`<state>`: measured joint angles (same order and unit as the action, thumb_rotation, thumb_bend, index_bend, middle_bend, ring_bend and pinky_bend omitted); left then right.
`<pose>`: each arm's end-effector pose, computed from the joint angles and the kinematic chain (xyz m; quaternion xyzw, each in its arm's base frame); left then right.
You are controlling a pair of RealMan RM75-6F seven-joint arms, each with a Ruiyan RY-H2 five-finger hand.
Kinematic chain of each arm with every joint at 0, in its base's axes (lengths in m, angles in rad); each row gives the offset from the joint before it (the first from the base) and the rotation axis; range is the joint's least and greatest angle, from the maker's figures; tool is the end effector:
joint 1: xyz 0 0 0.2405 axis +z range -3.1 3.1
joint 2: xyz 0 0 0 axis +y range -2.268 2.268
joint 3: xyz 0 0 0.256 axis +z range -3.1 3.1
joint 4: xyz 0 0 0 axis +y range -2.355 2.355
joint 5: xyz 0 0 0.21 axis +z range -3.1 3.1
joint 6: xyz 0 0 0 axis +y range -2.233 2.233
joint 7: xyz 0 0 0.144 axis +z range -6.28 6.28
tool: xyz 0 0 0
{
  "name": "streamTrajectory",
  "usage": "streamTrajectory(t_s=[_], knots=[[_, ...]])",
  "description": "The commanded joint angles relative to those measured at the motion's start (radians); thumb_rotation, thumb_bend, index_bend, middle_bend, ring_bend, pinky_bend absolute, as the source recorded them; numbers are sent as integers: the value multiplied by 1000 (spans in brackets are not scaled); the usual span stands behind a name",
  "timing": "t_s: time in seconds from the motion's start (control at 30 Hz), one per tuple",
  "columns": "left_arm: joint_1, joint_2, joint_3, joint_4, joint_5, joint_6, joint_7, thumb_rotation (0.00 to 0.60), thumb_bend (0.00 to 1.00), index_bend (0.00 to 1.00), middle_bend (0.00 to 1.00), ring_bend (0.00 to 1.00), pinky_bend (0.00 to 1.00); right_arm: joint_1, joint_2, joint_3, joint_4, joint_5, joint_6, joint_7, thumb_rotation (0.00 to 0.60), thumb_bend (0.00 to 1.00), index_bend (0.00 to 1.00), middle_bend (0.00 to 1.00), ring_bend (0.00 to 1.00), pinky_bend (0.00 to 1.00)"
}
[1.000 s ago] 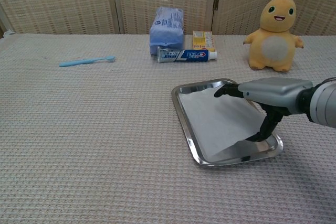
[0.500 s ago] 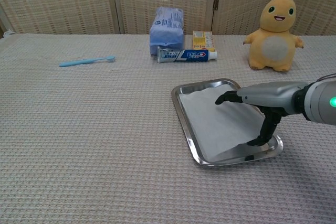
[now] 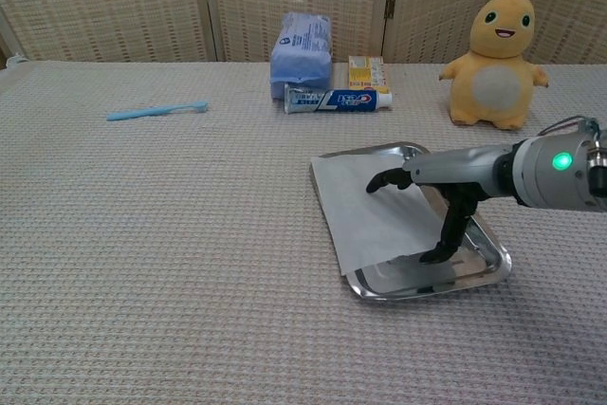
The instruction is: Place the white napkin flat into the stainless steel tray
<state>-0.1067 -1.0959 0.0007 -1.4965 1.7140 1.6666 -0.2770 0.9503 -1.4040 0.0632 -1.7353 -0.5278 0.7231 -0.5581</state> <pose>-0.2958 0.1742 0.1794 -0.6139 -0.3460 -0.5048 0.4986 -0.1389 -0.3123 -0.0311 0.7883 -0.4915 0.1876 0.3190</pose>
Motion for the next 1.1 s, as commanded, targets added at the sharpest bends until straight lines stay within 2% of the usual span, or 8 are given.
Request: streamTrajectory(t_s=[0.03, 0.3, 0.67, 0.87, 1.1], knots=[[0, 1, 0, 0, -3, -3, -2, 600, 435, 0, 0, 0, 0, 21, 5, 2, 6, 31, -33, 33, 600, 308, 0, 0, 0, 0], [0, 1, -1, -2, -3, -3, 2, 600, 434, 0, 0, 0, 0, 73, 75, -55, -35, 49, -48, 36, 600, 307, 0, 0, 0, 0], [-4, -4, -1, -4, -8, -14, 19, 600, 435, 0, 0, 0, 0, 179, 71, -144, -18, 143, -68, -9, 600, 298, 0, 0, 0, 0], [-3, -3, -1, -3, -5, -11, 14, 600, 434, 0, 0, 0, 0, 206, 82, -143, -41, 153, -44, 17, 600, 262, 0, 0, 0, 0], [-3, -2, 0, -3, -4, -11, 11, 600, 434, 0, 0, 0, 0, 170, 107, -147, -75, 58, 39, 50, 600, 261, 0, 0, 0, 0]])
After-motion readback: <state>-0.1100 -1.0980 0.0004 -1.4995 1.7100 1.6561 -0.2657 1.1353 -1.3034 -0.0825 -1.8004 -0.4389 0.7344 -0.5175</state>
